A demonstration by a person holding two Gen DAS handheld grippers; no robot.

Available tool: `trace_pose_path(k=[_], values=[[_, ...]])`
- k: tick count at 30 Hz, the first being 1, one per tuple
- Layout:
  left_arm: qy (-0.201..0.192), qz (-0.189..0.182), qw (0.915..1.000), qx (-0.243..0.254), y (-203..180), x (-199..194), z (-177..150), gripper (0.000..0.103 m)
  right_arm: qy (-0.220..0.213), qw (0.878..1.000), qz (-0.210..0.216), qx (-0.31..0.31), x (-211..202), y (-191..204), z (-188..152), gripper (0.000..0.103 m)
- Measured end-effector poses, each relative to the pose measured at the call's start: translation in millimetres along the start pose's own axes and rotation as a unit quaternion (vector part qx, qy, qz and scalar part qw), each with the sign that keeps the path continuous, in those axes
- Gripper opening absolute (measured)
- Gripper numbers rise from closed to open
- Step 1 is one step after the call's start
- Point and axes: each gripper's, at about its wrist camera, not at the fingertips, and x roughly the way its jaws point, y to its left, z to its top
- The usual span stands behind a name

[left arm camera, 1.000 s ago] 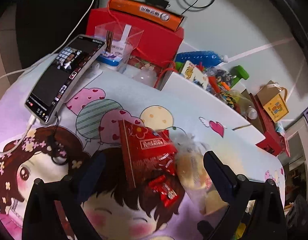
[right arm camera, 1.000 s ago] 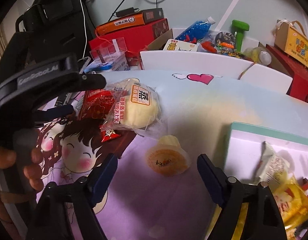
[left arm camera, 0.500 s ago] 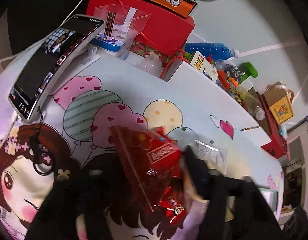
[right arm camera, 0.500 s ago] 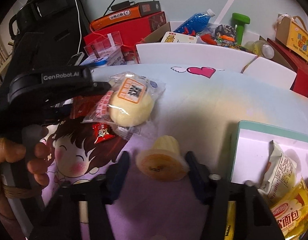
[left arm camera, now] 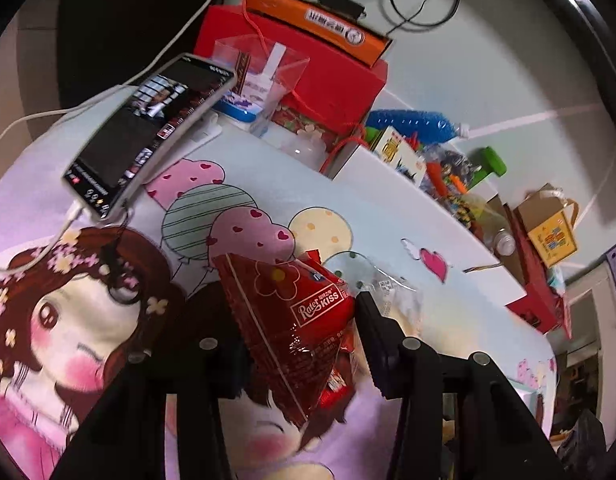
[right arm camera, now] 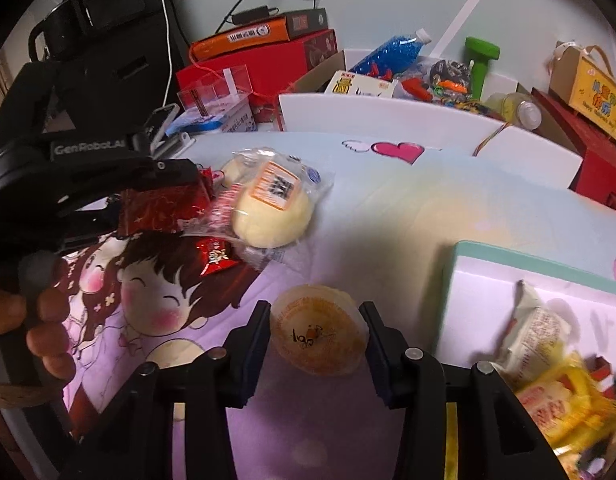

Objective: Organize snacks
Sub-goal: 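Grasp the red Rusk Kiss bag with the left tool while the right tool grasps the round cake, then carry the red bag with the left tool while the right tool carries the cake to the tray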

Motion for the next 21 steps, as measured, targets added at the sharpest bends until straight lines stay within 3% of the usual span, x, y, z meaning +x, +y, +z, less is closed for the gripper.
trace_pose_path(k=[9,21], values=[[-0.03,-0.023,0.9992,-0.011,-18,-59,-21,0.049,-0.03,0.999,-0.011,-0.005,-61,-1,0,0.048],[-0.042,-0.068,0.9958,0.045,-65,-111,-64,0.049,-0.068,0.996,-0.037,0.034,-136,-38,-26,0.048]])
